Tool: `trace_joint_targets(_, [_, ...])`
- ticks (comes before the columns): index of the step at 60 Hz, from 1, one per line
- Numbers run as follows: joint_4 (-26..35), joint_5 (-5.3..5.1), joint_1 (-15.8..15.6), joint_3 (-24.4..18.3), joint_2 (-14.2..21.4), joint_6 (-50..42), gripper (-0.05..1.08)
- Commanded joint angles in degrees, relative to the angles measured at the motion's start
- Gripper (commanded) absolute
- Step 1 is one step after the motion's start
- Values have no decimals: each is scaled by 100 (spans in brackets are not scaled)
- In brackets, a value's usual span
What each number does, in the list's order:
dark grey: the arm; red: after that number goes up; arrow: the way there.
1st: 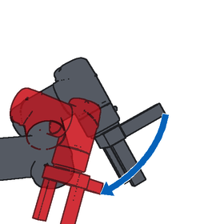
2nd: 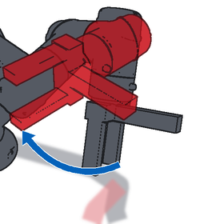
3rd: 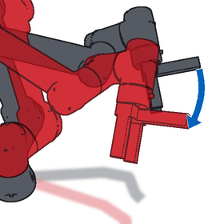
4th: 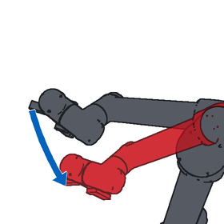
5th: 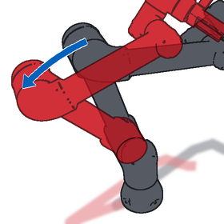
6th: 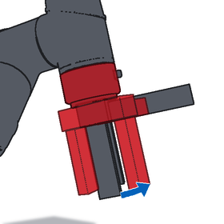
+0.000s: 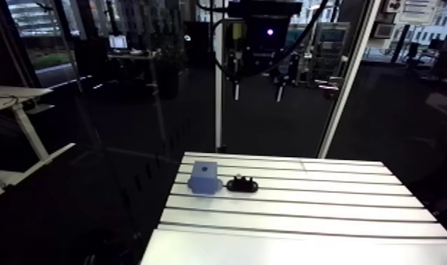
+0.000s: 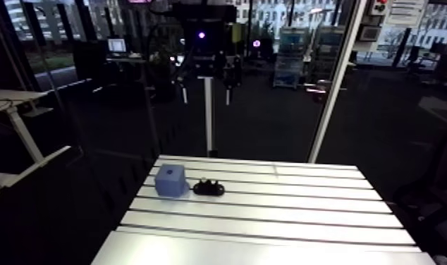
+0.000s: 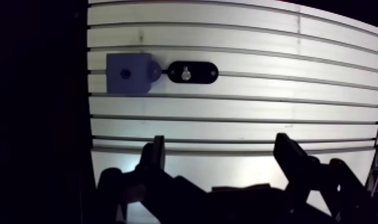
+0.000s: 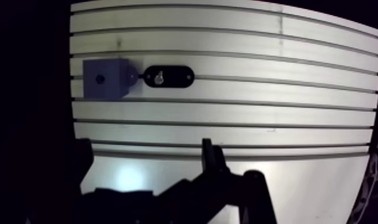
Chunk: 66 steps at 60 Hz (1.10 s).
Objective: Pick up the M10 bolt and insert it into the hex recess until seated.
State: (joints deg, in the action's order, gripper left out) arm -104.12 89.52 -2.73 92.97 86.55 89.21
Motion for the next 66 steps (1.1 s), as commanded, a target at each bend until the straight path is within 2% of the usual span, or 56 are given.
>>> trace_joint_targets(1, [-599,8,1,388,-45,-111,1])
trace_joint_targets(15, [-673,-9,-8,522,-149,-304,1])
trace_joint_targets(27, [-1150,6,-42,663,-288,-428,1])
trace_joint_targets(57, [-1220,0,-62,725,-554,-657,1])
trace_joint_targets(66, [-1405,8,-70,811,-618,-896,1])
